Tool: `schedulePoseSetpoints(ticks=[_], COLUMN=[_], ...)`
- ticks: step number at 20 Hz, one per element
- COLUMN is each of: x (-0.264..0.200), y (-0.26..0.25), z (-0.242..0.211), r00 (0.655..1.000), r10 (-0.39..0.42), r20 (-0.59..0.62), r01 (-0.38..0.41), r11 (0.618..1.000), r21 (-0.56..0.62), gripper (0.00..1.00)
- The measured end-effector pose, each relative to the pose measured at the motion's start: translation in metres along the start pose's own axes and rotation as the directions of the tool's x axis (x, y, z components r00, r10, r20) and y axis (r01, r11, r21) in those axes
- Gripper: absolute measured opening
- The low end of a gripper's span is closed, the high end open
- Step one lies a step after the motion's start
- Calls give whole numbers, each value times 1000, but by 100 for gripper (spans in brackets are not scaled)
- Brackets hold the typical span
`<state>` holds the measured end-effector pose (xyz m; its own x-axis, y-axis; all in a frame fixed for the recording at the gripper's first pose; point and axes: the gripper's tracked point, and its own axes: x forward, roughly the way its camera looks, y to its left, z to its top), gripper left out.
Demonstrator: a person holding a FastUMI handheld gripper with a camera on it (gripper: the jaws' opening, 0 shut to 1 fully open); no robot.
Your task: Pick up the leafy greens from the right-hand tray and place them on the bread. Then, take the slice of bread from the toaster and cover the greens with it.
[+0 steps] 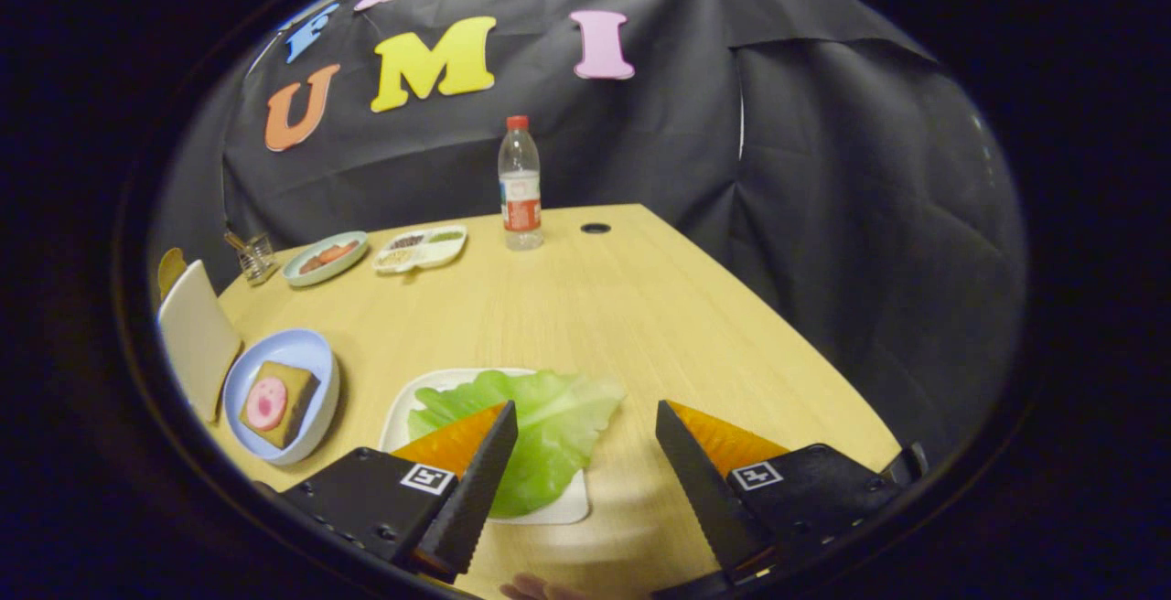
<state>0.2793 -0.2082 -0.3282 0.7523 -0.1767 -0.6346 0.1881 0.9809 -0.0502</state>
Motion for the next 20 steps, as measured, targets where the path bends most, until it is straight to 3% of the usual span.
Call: schedulePoseSetpoints(ticks=[6,8,10,13,15,16,17,20], x=[23,22,23,17,6,0,-1,-23], y=[4,11,20,19,21,22,24,35], z=[-5,-4,-4,-3,1,8,12,22], r00=[997,995,993,995,996,997,998,998], r10=[33,50,72,45,47,38,38,51], r20=[-76,-85,-93,-93,-78,-65,-59,-27], r01=[-33,-52,-75,-48,-51,-42,-42,-54], r11=[999,998,997,998,997,997,997,994], r21=[3,-20,-28,-33,-58,-69,-69,-96], gripper=[93,83,59,24,14,14,0,0])
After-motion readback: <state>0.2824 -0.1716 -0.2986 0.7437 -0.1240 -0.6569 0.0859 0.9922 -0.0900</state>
